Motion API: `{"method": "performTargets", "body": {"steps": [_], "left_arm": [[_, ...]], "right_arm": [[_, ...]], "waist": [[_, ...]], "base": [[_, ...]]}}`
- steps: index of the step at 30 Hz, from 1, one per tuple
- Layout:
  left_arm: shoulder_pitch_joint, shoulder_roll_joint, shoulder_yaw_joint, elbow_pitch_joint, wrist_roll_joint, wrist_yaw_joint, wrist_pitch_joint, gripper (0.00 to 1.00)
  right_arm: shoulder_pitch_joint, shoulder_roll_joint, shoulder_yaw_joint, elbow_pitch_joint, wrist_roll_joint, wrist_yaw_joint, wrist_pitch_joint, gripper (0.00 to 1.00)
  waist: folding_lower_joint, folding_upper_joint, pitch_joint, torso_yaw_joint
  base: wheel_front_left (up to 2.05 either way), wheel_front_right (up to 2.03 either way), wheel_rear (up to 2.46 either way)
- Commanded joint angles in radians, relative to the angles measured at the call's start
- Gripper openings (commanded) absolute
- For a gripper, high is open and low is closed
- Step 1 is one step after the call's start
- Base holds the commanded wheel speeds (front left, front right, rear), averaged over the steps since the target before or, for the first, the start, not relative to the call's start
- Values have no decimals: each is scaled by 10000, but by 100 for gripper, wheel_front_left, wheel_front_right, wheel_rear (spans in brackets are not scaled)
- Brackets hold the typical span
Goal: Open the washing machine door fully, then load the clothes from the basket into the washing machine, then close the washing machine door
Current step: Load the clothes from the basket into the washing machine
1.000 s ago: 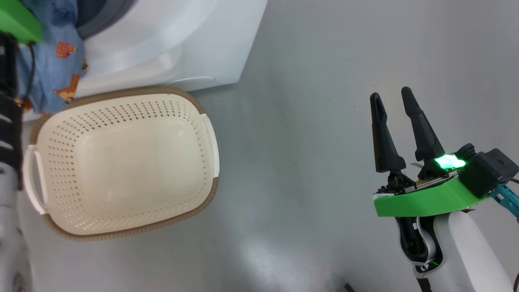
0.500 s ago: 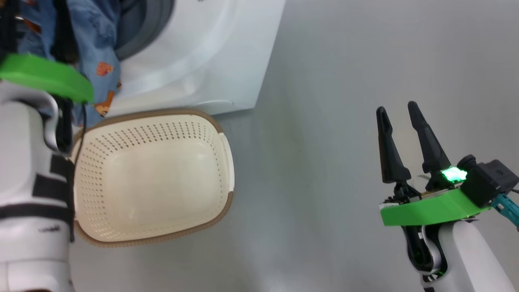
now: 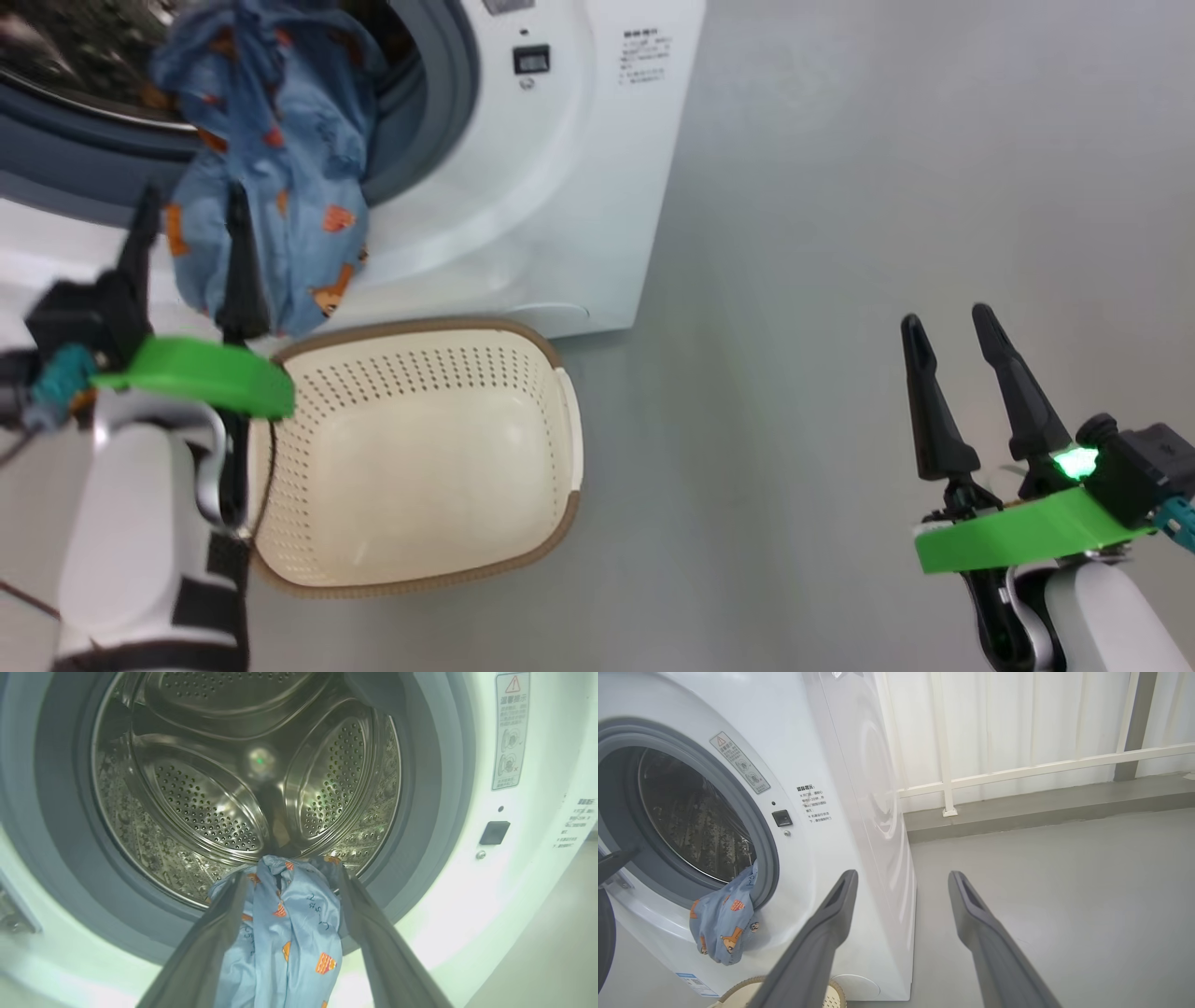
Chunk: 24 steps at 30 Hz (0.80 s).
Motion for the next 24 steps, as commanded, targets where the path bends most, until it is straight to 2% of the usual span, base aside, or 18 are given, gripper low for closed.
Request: {"method": "performTargets", "body": {"steps": [1, 12, 24], "left_arm": [[318, 225, 334, -421, 99, -51, -62, 100], [2627, -178, 436, -1653, 694, 8, -62, 100], [4889, -394, 864, -3143, 598, -16, -62, 100]], "right_arm": [[174, -185, 134, -229, -36, 44, -49, 100], [1129, -428, -183, -272, -22, 44, -49, 100], [1647, -532, -366, -266, -7, 44, -49, 100]], "waist": [[0, 0, -440, 326], [0, 0, -1216, 865], [0, 0, -1673, 1082]], "base": [[0, 0, 0], [0, 0, 0], [0, 0, 0]]}}
